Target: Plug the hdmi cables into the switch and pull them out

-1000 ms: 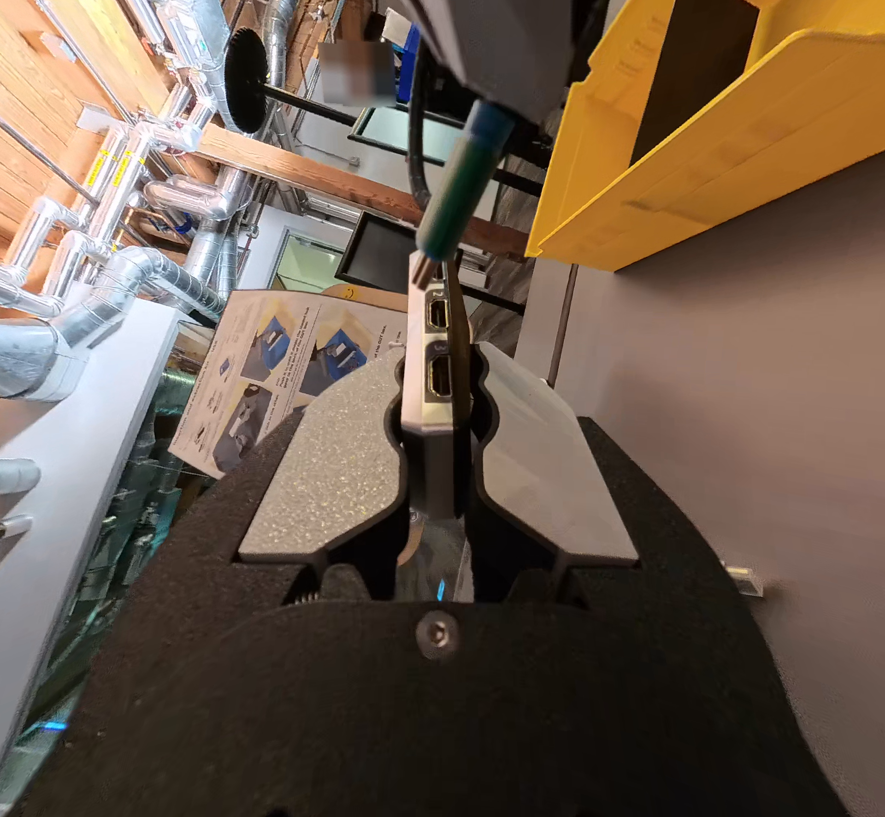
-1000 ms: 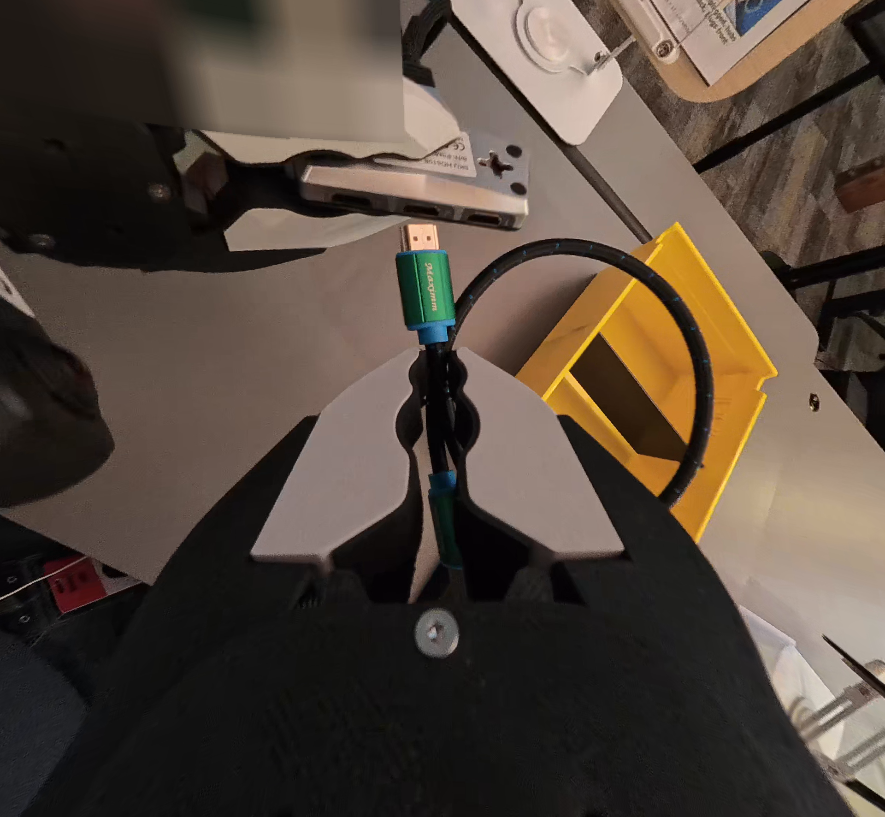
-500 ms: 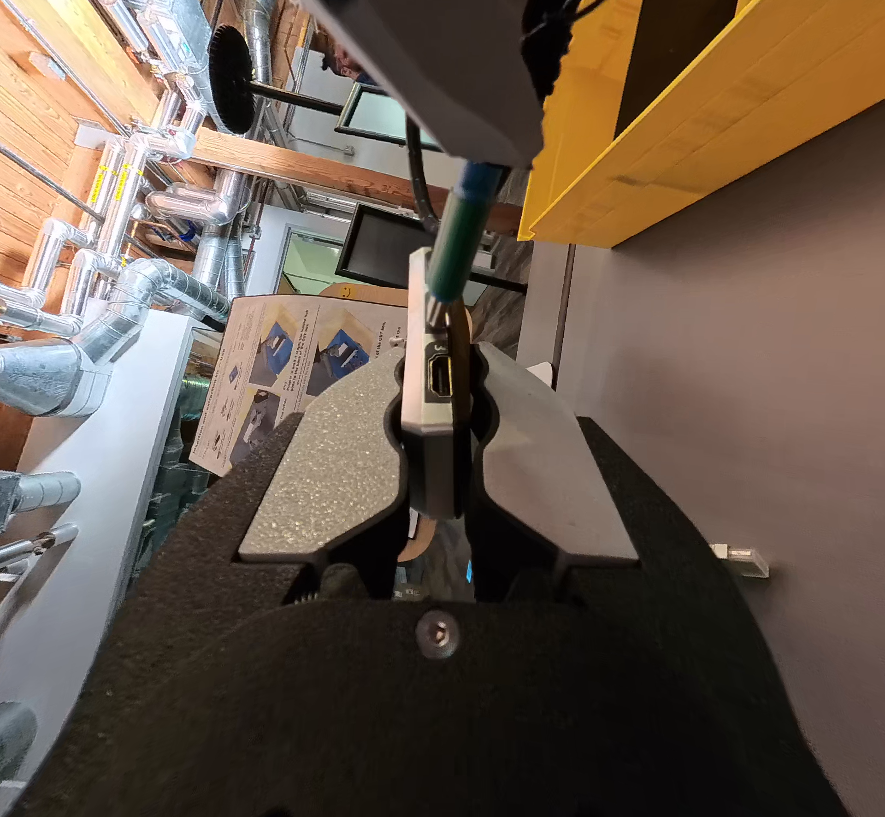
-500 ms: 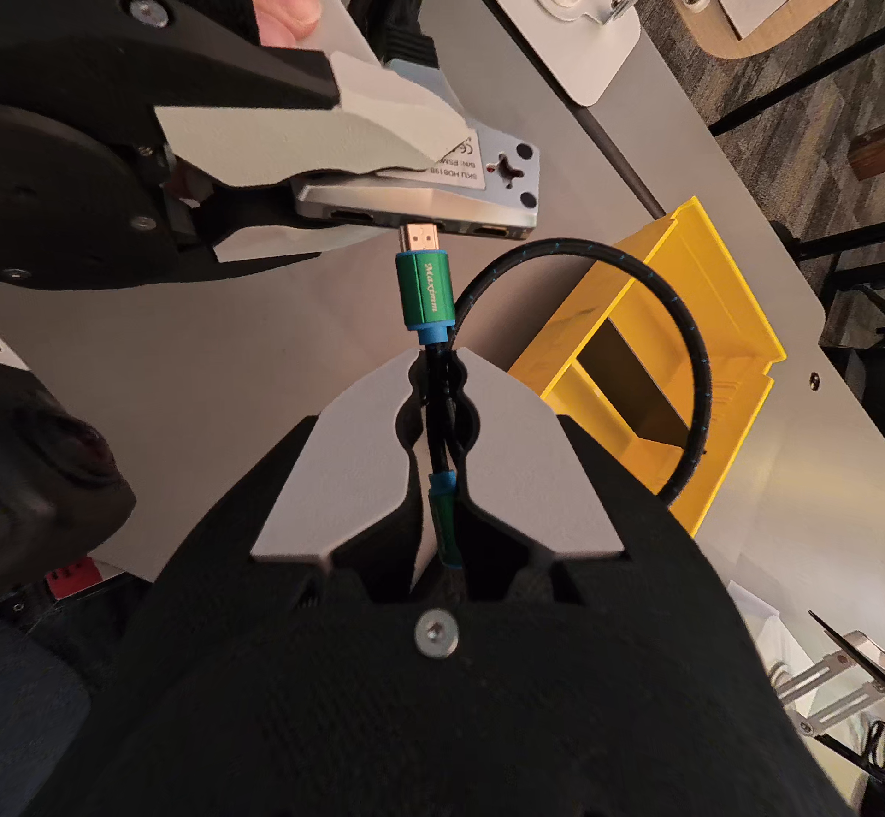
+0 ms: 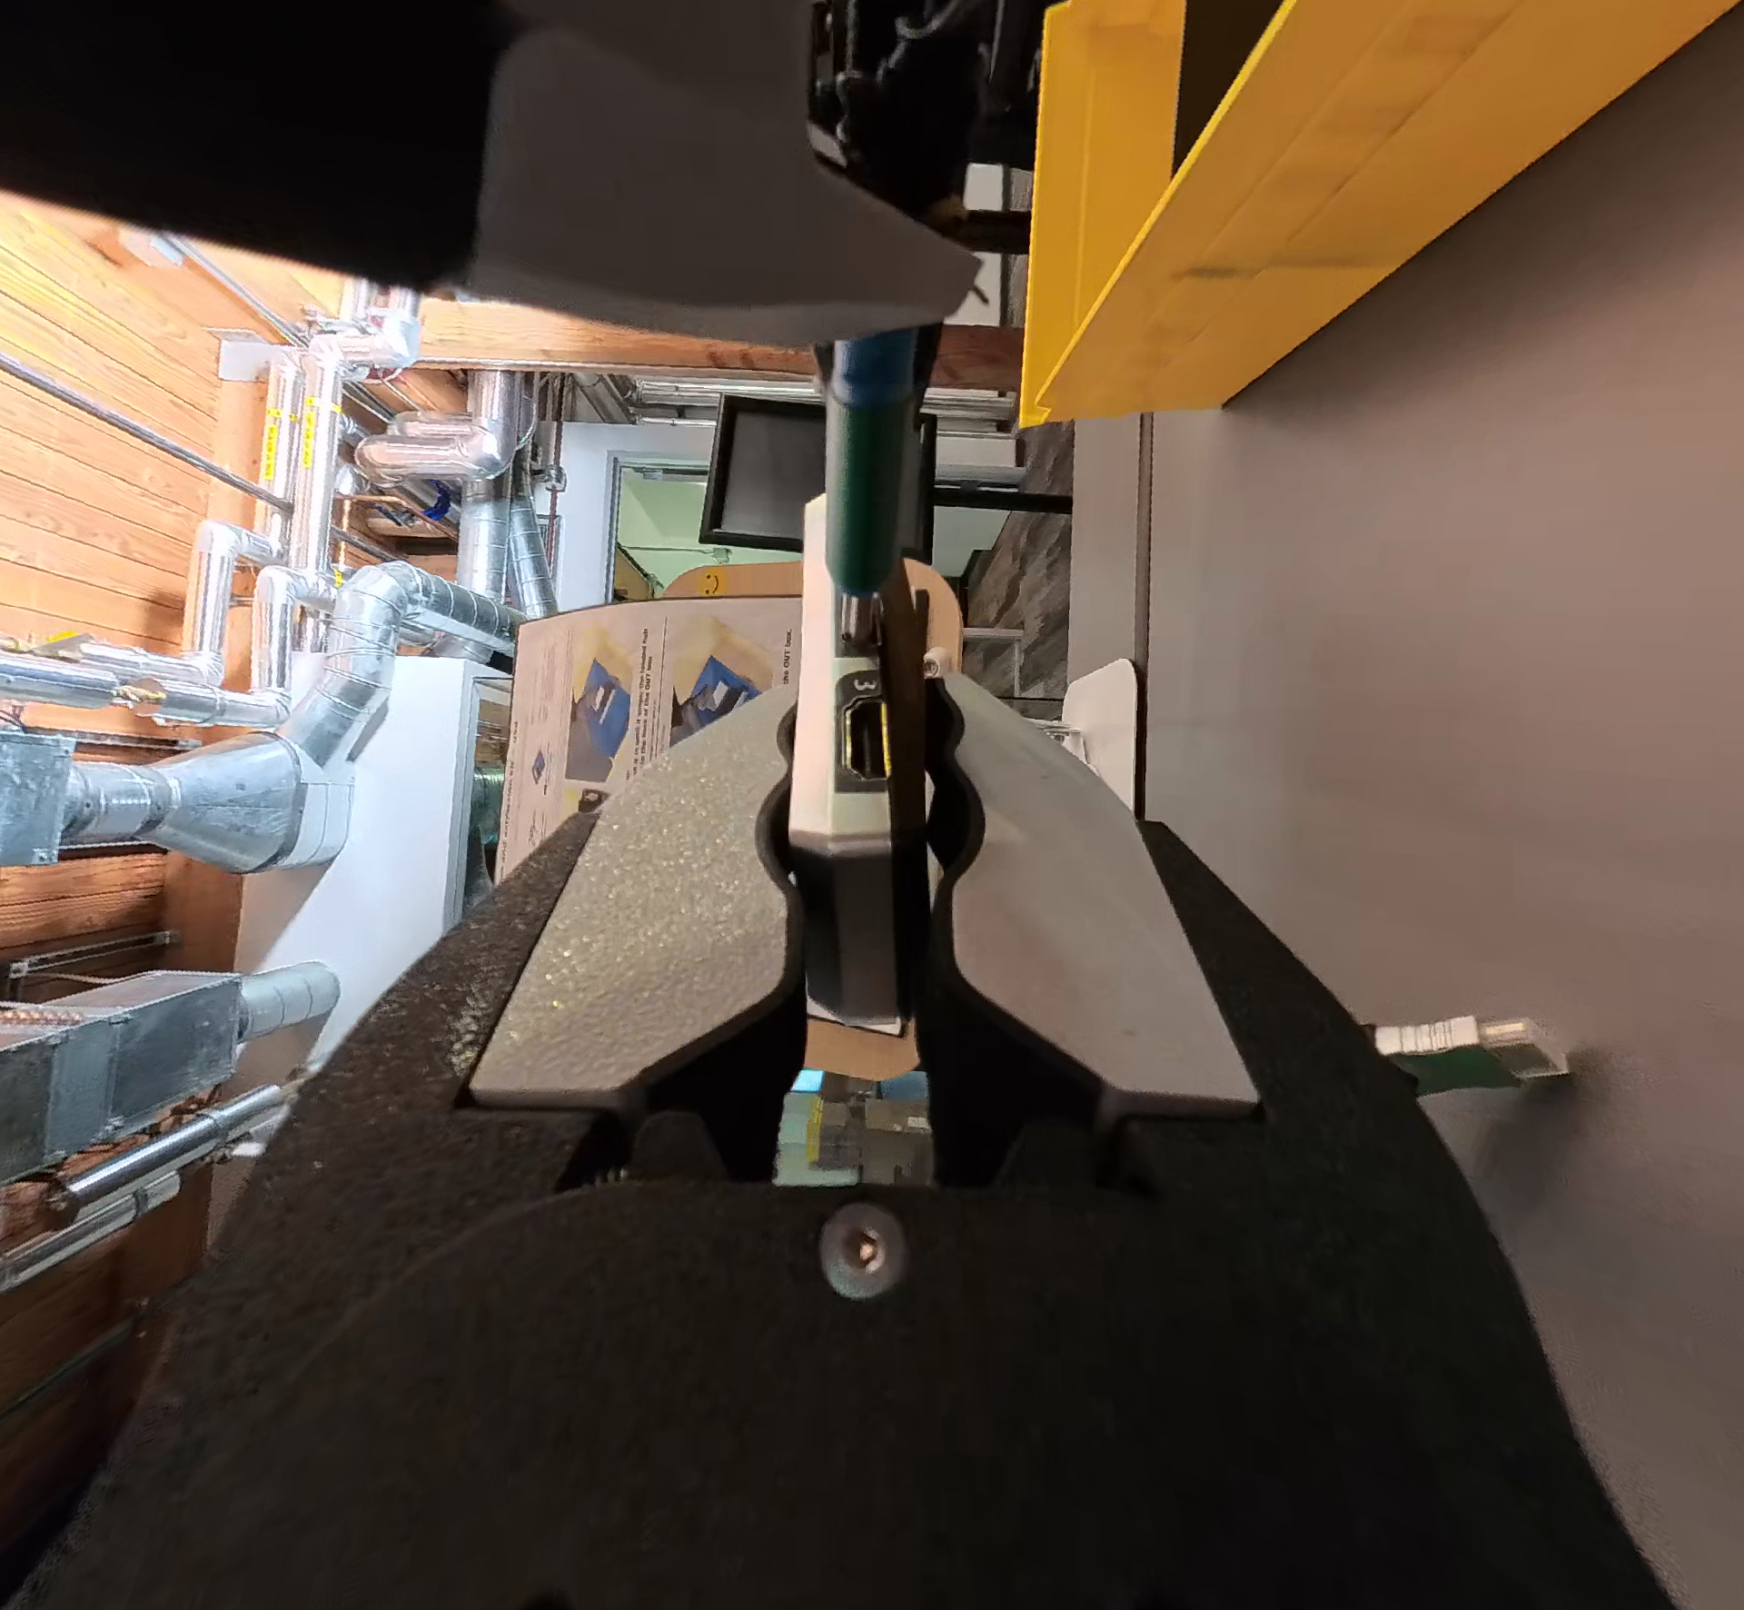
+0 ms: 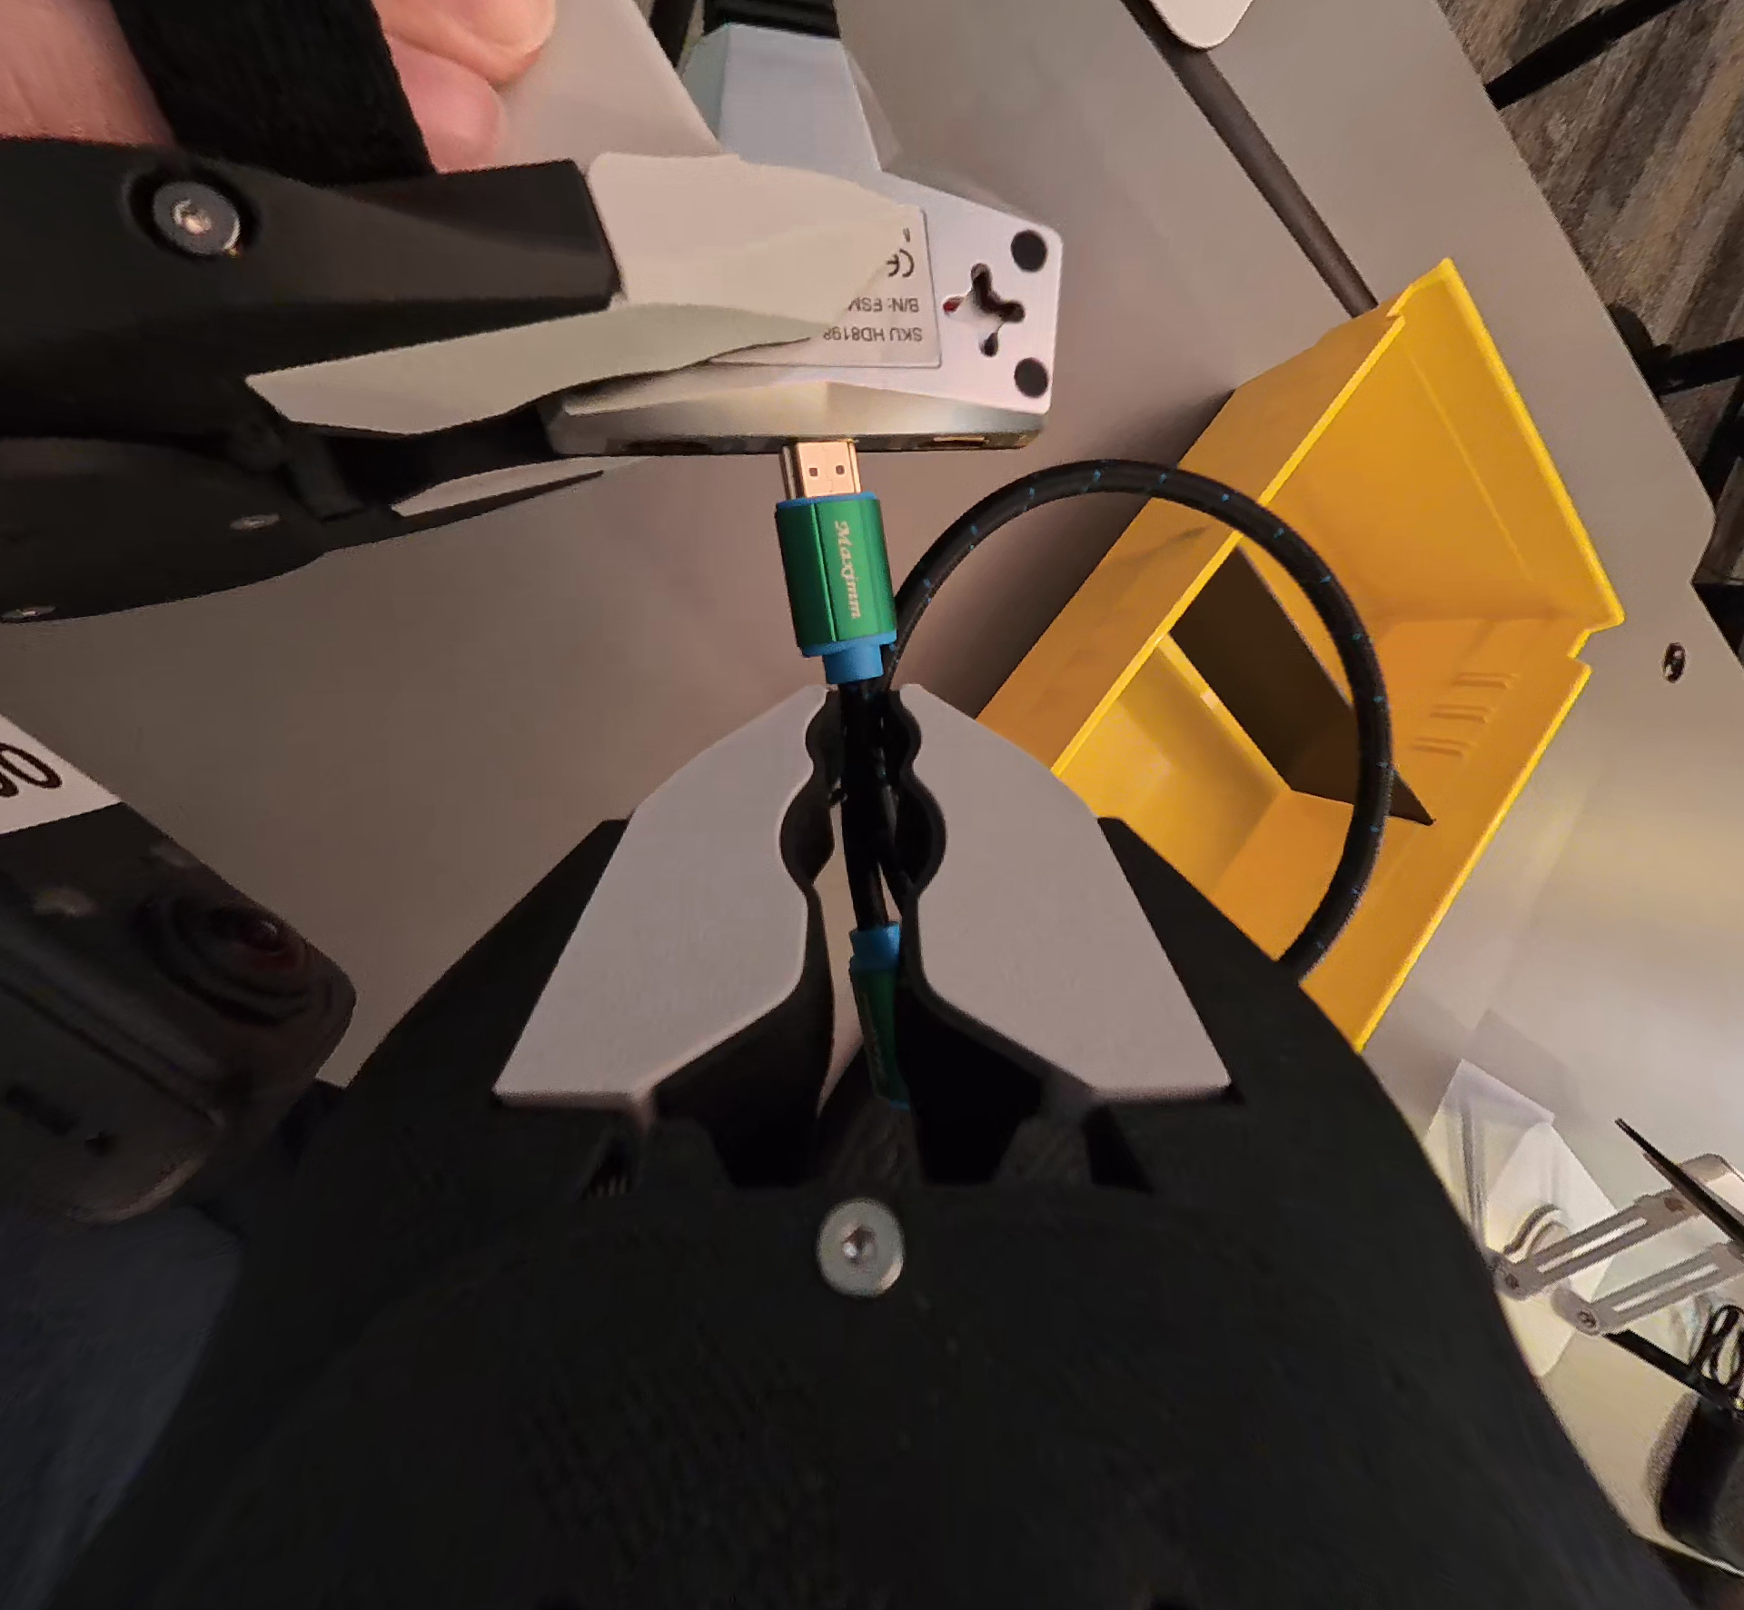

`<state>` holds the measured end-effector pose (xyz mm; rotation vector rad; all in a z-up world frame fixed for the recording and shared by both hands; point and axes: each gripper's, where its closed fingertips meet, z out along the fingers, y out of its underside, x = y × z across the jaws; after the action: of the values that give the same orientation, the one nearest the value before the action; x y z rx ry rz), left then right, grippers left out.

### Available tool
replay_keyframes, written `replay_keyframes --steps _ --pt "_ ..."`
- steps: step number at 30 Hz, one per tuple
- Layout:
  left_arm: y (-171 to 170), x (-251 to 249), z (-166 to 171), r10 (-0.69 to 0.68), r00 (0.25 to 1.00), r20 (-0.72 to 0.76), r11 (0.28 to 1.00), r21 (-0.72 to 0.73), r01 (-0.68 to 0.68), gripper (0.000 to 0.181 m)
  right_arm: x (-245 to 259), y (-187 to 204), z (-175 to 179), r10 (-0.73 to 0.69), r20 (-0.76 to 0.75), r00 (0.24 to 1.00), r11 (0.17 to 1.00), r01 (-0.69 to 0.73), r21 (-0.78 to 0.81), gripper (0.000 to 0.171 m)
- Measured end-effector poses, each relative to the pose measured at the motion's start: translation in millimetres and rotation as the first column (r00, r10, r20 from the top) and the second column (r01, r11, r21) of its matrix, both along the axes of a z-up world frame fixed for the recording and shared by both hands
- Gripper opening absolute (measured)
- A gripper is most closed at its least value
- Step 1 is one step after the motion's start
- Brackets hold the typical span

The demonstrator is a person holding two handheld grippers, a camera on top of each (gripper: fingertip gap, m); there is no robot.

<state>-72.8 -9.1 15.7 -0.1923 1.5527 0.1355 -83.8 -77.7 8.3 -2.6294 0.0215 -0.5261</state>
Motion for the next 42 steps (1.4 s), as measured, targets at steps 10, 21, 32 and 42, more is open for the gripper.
replay_keyframes --steps 10,21,32,42 --pt "-5.2 -1.2 -1.4 -0.007 1.0 -0.022 1.0 0.002 0.007 0.023 -1.8 -4.8 -6.8 -0.027 -0.041 0.999 0.997 0.024 -0.075 0.007" --pt "-10.8 0.5 -10.2 -0.013 0.999 -0.052 1.0 0.024 0.015 0.023 0.8 -12.9 -11.7 -0.04 0.008 0.999 0.978 0.041 -0.204 0.007" --pt "-5.6 -1.1 -7.4 -0.003 0.997 -0.074 0.999 -0.053 -0.001 0.023 1.0 -7.1 -3.9 -0.022 0.034 0.999 0.97 0.029 -0.24 0.007" --pt "-5.0 0.2 -13.0 0.034 0.996 -0.082 0.999 0.013 -0.033 0.023 1.2 -6.9 -4.8 0.032 0.051 0.998 0.967 -0.018 -0.253 0.006"
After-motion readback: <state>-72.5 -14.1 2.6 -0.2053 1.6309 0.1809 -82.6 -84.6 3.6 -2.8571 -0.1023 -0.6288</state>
